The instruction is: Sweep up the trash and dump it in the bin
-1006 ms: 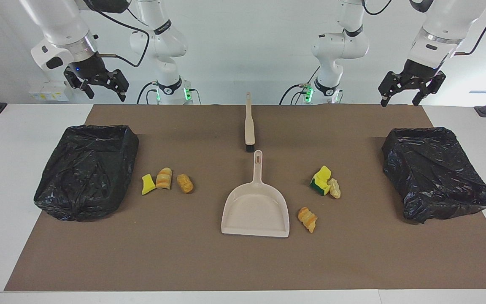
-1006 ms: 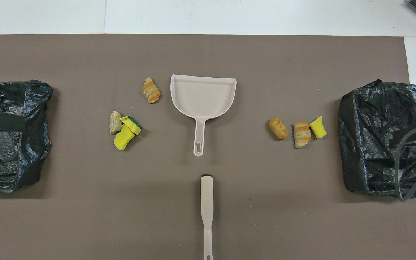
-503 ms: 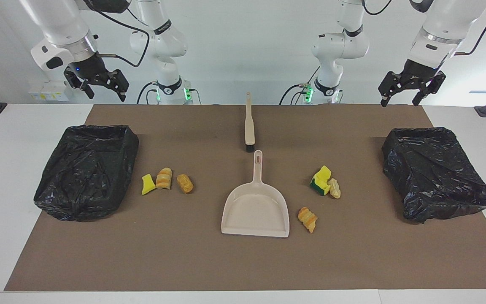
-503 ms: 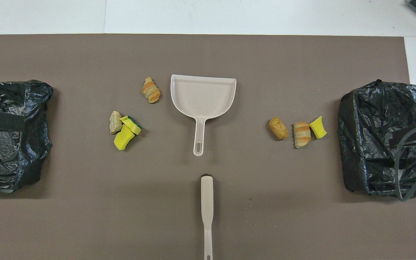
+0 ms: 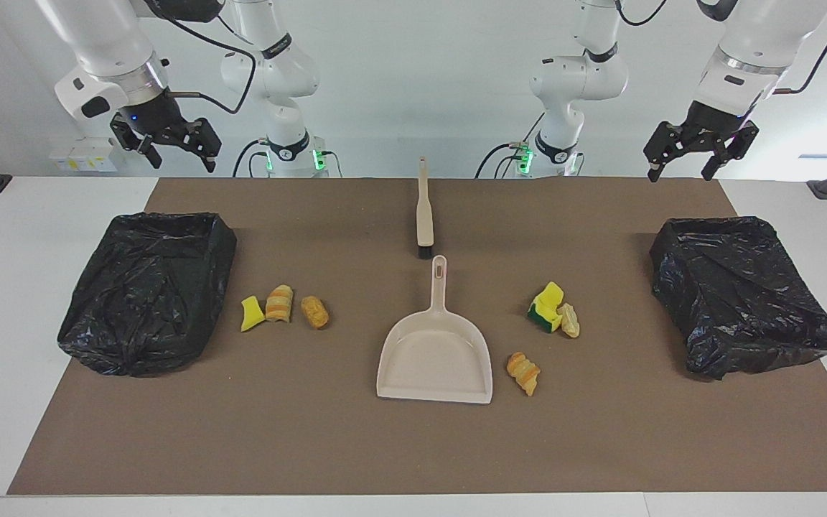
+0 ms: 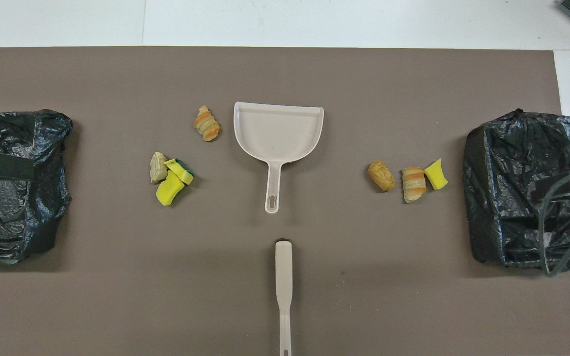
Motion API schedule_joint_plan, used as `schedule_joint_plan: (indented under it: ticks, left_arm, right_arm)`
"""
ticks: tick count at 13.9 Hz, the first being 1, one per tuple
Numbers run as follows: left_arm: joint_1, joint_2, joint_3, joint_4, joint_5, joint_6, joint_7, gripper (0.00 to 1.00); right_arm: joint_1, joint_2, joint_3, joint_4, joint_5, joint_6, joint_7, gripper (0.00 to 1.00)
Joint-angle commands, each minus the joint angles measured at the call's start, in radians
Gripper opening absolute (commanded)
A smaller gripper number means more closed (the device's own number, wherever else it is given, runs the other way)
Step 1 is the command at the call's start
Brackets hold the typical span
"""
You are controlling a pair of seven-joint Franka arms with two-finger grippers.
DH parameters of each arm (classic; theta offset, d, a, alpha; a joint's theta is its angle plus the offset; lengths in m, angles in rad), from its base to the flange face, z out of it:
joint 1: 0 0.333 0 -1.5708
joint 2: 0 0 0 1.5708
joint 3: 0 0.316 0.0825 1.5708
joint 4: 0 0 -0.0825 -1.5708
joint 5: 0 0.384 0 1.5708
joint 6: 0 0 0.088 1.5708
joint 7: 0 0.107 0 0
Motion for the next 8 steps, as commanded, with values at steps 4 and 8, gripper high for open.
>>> schedule_joint_plan:
  ticks: [4,8]
  left_arm:
    - [0.009,-0.003,-0.006,-0.001,-0.004,0.0,0.008,1.0]
    - [0.009,-0.003,-0.006,-0.001,-0.005,0.0,0.008,1.0]
  right_arm:
    - [0.053,-0.006,0.007,-0.041,0.012,0.054,-0.012,1.0]
    - [0.163,0.067,0.014,0.008,0.009,0.074,0.122,1.0]
